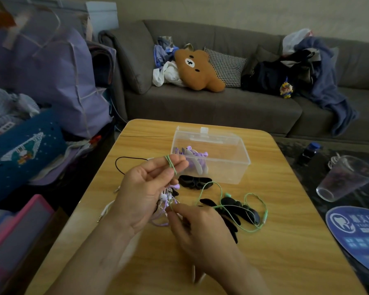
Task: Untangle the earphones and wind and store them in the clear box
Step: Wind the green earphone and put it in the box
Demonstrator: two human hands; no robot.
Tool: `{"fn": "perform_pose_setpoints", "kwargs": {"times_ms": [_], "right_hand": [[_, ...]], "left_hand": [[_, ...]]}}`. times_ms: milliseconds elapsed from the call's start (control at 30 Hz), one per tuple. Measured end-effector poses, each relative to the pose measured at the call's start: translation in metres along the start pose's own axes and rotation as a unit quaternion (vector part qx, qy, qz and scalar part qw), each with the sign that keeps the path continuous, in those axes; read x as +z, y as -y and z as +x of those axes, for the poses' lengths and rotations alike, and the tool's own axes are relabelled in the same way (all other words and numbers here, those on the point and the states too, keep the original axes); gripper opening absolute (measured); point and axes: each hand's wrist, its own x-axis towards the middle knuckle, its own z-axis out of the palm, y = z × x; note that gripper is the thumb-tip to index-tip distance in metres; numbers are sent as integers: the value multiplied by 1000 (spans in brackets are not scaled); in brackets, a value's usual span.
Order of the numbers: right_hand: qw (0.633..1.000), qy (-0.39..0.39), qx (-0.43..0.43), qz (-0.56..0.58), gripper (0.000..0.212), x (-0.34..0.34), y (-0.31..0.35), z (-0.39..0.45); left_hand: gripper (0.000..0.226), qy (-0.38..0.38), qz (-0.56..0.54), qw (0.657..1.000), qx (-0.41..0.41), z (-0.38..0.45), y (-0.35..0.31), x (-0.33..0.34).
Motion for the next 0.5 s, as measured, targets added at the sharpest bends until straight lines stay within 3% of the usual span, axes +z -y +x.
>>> {"fn": "perform_pose_setpoints", "kwargs": {"times_ms": [67, 200, 500], "right_hand": [[1000, 5, -4, -1, 30, -2, -1, -1], [1000, 12, -12, 13, 21, 0, -1, -2], [998, 31, -23, 48, 29, 3, 8, -5]], "left_hand": [[27, -20, 50, 998, 28, 1, 3, -1], [30, -45, 28, 998, 28, 0, 6, 1], [29, -134, 86, 985, 70, 4, -5, -10]]}}
